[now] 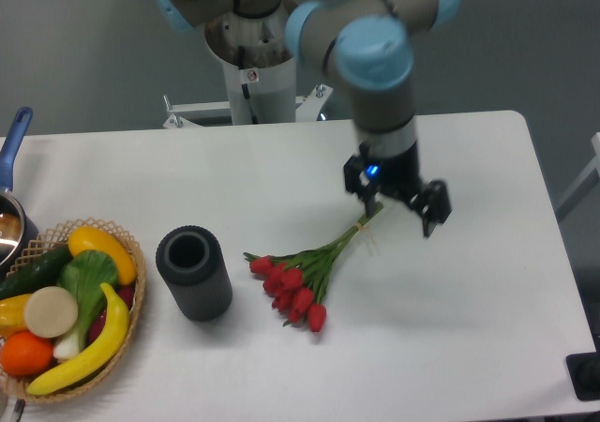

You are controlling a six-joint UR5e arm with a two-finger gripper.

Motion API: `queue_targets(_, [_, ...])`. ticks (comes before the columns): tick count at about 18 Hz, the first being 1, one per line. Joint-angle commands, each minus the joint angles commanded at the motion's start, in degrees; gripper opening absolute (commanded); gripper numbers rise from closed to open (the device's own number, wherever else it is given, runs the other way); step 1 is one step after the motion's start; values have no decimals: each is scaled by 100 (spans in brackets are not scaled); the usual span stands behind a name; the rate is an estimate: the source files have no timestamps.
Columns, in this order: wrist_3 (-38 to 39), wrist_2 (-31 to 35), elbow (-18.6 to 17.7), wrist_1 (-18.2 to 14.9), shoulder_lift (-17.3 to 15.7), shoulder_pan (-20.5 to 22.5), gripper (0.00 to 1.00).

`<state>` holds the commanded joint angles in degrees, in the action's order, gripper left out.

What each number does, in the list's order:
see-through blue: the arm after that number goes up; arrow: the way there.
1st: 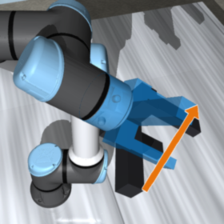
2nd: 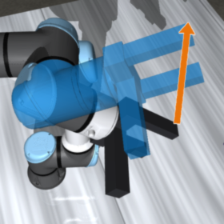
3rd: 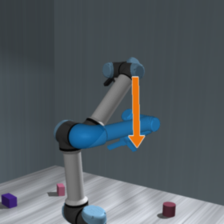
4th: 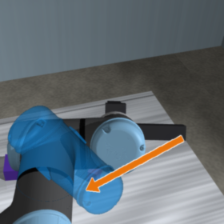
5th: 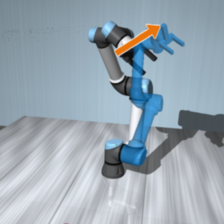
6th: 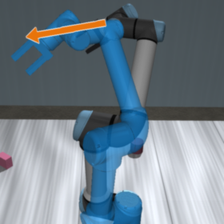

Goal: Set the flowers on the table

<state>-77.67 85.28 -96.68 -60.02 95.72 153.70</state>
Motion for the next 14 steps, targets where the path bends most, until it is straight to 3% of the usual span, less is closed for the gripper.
queue_targets(2, [-256,-466,0,-386,-237,378,100])
queue_targets(5, [-1168,-609,-17,-879,-493,756,100])
queue_targets(9, [-1926,-653,-131,-1143,-739,1152,100])
queue_targets(14, [-3182,-916,-193,-1706,-994,1811,100])
